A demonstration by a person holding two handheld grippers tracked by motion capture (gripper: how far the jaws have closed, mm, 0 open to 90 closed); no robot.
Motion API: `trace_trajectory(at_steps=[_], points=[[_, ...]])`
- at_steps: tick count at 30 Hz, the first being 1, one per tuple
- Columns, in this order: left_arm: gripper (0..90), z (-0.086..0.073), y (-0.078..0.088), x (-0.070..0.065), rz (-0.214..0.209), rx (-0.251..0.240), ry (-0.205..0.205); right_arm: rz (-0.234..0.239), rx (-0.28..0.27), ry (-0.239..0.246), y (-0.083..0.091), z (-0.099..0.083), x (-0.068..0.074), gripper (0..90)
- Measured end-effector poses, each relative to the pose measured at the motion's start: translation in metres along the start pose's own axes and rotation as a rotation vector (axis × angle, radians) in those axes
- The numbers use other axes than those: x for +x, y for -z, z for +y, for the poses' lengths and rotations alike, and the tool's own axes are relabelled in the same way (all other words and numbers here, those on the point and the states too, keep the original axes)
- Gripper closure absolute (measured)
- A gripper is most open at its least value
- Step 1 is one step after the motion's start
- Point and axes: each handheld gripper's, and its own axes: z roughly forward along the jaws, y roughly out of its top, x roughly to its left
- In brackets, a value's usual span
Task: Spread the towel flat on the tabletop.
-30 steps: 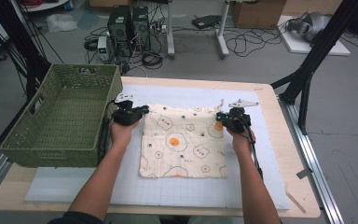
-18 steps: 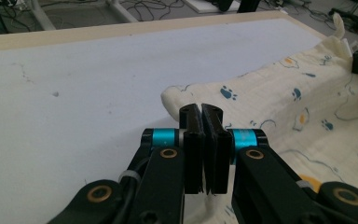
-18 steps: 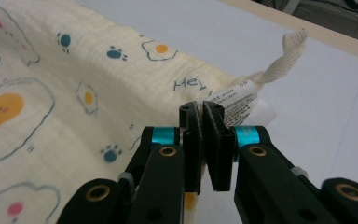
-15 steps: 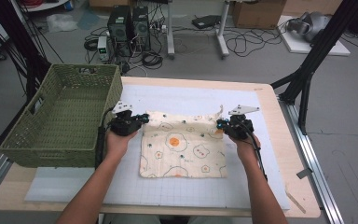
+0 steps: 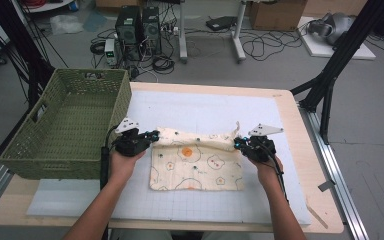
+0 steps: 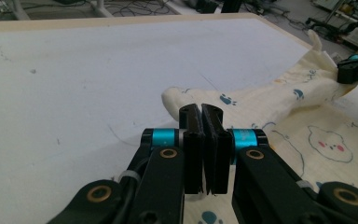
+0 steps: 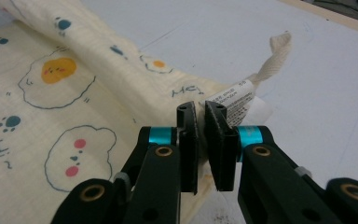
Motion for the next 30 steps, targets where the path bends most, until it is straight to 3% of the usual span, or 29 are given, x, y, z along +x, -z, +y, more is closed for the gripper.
trace_trajectory(at_steps=[9, 21, 26, 30], points=[[86.8, -0.017, 0.011, -0.012, -0.023, 0.003, -0.032, 0.009, -0.005, -0.022, 0.011, -0.018, 0.008, 84.7], [86.8, -0.038, 0.022, -0.020, -0.059, 0.052, -0.063, 0.037, -0.019, -0.033, 0.028, -0.042, 0.021, 86.6], [86.6, -0.049, 0.027, -0.020, -0.063, 0.071, -0.049, 0.047, 0.008, -0.033, 0.033, -0.049, 0.025, 85.8], [81.2, -0.052, 0.029, -0.018, -0.057, 0.090, -0.028, 0.026, 0.014, -0.033, 0.039, -0.050, 0.023, 78.3]])
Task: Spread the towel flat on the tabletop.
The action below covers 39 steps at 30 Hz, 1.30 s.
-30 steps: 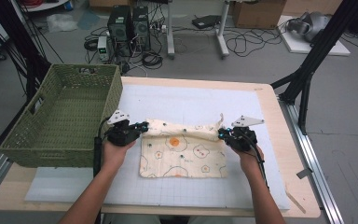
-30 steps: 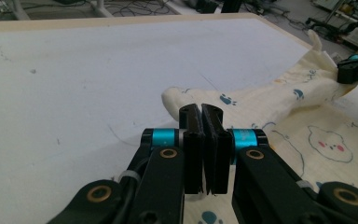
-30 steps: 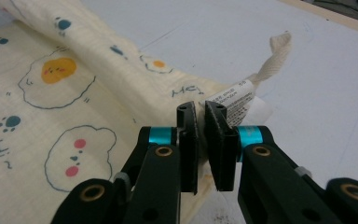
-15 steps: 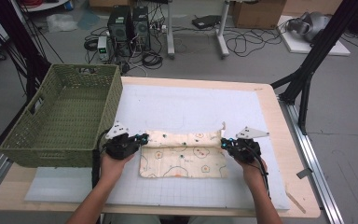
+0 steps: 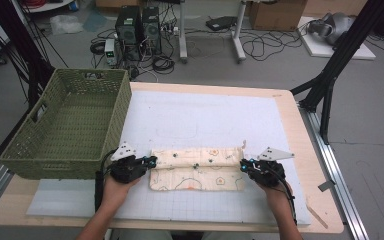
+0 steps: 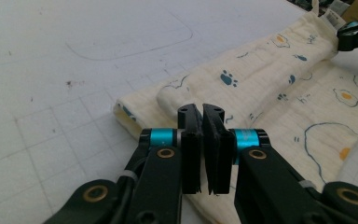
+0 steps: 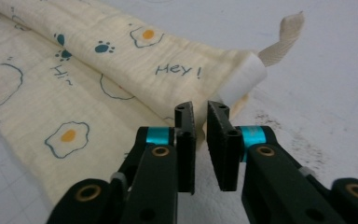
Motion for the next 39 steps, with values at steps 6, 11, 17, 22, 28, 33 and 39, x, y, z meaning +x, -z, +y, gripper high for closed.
trace_trajectory(at_steps=[6, 11, 17, 22, 28, 33, 39], points=[[54.0, 0.004, 0.001, 0.003, 0.016, -0.029, 0.026, -0.082, -0.090, -0.071, 0.021, 0.000, -0.013, 60.5], [48.4, 0.014, -0.007, 0.008, 0.022, -0.062, 0.048, -0.084, -0.136, -0.134, 0.015, 0.010, -0.020, 46.8], [65.1, 0.013, -0.021, 0.010, 0.054, 0.009, 0.020, -0.068, -0.068, -0.164, -0.020, 0.027, -0.029, 40.8], [85.0, 0.012, -0.013, 0.007, 0.050, -0.023, -0.016, -0.023, -0.028, -0.103, -0.035, 0.032, -0.029, 84.9], [86.1, 0.012, -0.001, 0.002, -0.003, -0.058, 0.002, -0.027, -0.062, -0.025, -0.014, 0.028, -0.016, 86.2], [86.0, 0.009, 0.009, -0.004, -0.029, -0.055, -0.005, 0.011, -0.078, -0.021, 0.003, 0.010, -0.009, 86.0], [85.0, 0.001, 0.012, -0.009, -0.029, -0.028, 0.008, 0.042, -0.104, -0.005, 0.019, -0.004, -0.002, 84.9]])
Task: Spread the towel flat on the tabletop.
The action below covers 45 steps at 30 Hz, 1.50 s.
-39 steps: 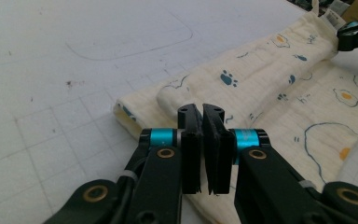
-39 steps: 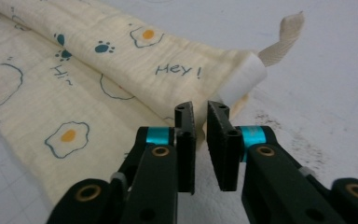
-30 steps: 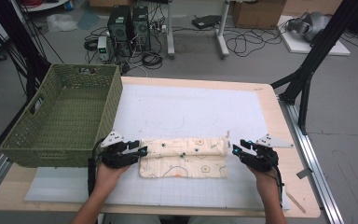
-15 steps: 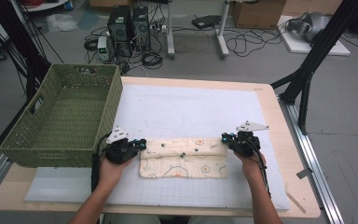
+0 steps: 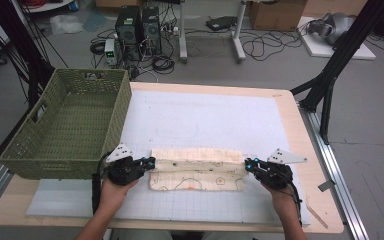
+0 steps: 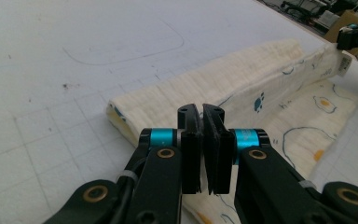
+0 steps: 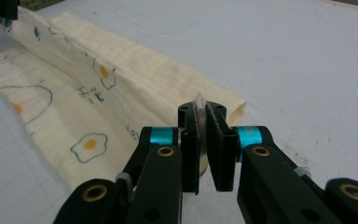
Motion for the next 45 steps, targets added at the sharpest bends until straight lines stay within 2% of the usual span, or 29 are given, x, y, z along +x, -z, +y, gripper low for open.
trace_trajectory(at_steps=[3, 5, 6, 7, 9, 12, 13, 17, 21, 26, 28, 41, 45], points=[[80.2, -0.001, 0.003, -0.003, 0.000, 0.005, -0.008, 0.010, 0.014, 0.008, 0.003, -0.003, 0.005, 85.3], [61.1, -0.001, 0.004, -0.004, 0.037, 0.003, -0.013, 0.007, 0.025, 0.029, 0.007, -0.003, 0.010, 83.7], [55.6, -0.001, 0.005, -0.003, 0.053, -0.002, -0.019, 0.004, 0.020, 0.035, 0.010, -0.002, 0.011, 74.5], [52.0, 0.000, 0.006, -0.002, 0.061, -0.011, -0.017, -0.021, 0.010, 0.037, 0.013, -0.002, 0.012, 63.1], [48.4, 0.001, 0.008, 0.000, 0.061, -0.024, -0.006, -0.062, 0.001, 0.043, 0.021, -0.002, 0.011, 58.9], [48.4, 0.001, 0.008, 0.002, 0.063, -0.024, -0.003, -0.095, -0.026, 0.015, 0.030, -0.003, 0.007, 56.4], [48.4, 0.001, 0.008, 0.002, 0.064, -0.023, -0.005, -0.094, -0.025, 0.003, 0.031, -0.004, 0.006, 56.4], [49.3, 0.000, 0.006, 0.004, 0.057, -0.020, -0.012, -0.092, 0.002, 0.009, 0.026, -0.006, 0.006, 57.8], [49.4, 0.000, 0.005, 0.005, 0.046, -0.020, -0.009, -0.076, -0.018, 0.011, 0.027, -0.003, 0.006, 58.3], [49.5, 0.000, 0.006, 0.006, 0.040, -0.032, -0.009, -0.123, -0.050, 0.031, 0.038, -0.001, 0.003, 59.5], [49.5, 0.000, 0.006, 0.006, 0.036, -0.030, -0.008, -0.132, -0.059, 0.021, 0.041, -0.002, 0.001, 60.4], [49.0, -0.001, 0.001, 0.007, 0.014, -0.022, -0.017, -0.104, -0.035, 0.021, 0.034, -0.004, 0.001, 61.3], [46.8, 0.000, 0.001, 0.006, 0.012, -0.038, -0.024, -0.105, -0.047, 0.015, 0.034, -0.004, -0.001, 59.2]])
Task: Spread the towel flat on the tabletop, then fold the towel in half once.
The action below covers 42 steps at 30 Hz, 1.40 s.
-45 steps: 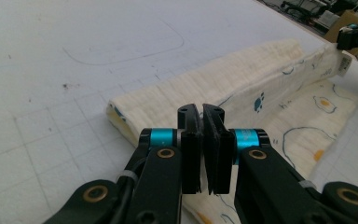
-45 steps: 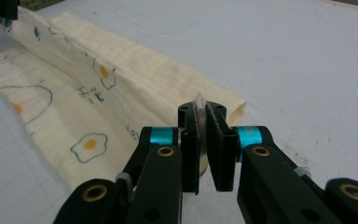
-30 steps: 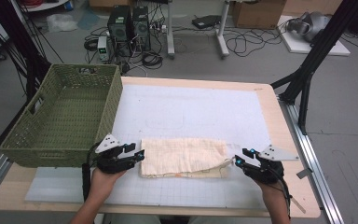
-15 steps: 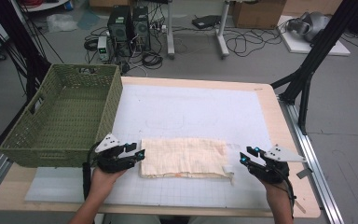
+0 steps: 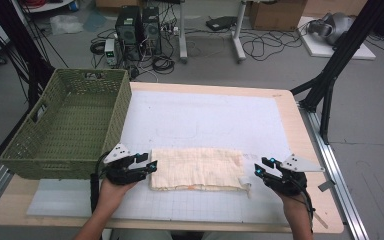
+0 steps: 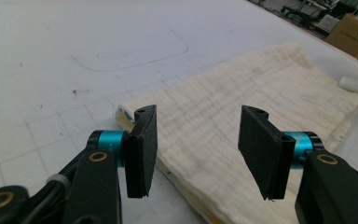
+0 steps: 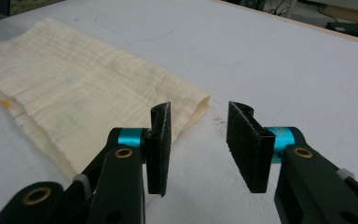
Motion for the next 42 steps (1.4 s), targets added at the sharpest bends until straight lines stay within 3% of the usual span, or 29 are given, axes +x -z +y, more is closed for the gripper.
trace_trajectory(at_steps=[7, 30, 35, 42], points=[[44.2, 0.001, 0.001, -0.002, 0.002, -0.018, -0.010, -0.007, 0.000, -0.017, -0.001, -0.001, 0.000, 52.9], [44.4, 0.001, 0.001, -0.003, -0.001, -0.021, -0.018, 0.005, 0.008, -0.014, -0.002, 0.000, 0.004, 53.0], [45.3, -0.001, -0.001, -0.004, -0.008, -0.002, -0.027, 0.016, 0.012, -0.011, -0.004, 0.000, 0.005, 53.1], [51.5, -0.005, -0.005, -0.009, -0.037, 0.071, -0.052, 0.082, 0.051, 0.018, -0.014, -0.003, 0.014, 55.1]])
